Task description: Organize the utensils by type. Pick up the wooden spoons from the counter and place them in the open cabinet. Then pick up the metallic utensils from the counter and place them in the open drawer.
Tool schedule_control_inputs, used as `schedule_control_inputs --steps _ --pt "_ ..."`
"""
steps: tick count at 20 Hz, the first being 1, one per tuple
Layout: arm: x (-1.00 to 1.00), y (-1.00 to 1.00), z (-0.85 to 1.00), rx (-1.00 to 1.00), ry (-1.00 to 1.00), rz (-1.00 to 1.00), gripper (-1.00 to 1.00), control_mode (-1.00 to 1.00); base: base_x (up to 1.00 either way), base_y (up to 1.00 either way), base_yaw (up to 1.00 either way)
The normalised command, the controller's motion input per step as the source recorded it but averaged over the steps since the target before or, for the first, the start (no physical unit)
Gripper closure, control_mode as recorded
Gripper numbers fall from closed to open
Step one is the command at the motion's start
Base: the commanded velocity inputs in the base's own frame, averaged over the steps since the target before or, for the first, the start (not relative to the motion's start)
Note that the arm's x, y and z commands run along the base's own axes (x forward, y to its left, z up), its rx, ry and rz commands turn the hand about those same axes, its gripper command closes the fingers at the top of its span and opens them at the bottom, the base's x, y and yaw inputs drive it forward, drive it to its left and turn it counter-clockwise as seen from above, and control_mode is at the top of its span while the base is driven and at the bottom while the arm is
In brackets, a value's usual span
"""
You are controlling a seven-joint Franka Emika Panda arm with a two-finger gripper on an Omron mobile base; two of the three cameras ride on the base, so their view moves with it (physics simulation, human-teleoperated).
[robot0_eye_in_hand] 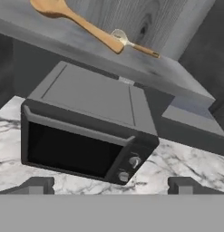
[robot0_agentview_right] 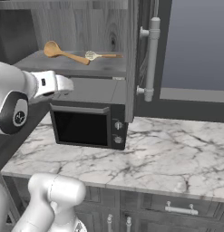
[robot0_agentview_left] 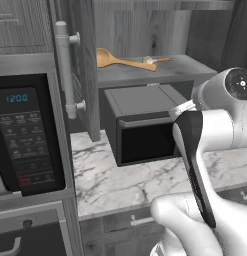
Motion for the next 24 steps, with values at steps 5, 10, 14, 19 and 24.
schedule_control_inputs --steps 5,10,14,19,24 --pt "-0.32 -0.01 -0.23 0.23 0.03 -0.12 -1.00 -1.00 0.00 0.00 0.00" --pt "0.00 0.00 -0.01 0.02 0.00 -0.01 -1.00 -1.00 0.00 0.00 0.00" --pt "0.00 0.00 0.00 0.00 0.00 0.00 -1.00 -1.00 0.00 0.00 0.00" --pt "-0.32 -0.03 -0.01 0.10 -0.04 -0.04 -1.00 -1.00 0.00 0.00 0.00" --pt "0.00 0.00 0.00 0.00 0.00 0.00 -1.00 1.00 -0.93 -0.12 -0.18"
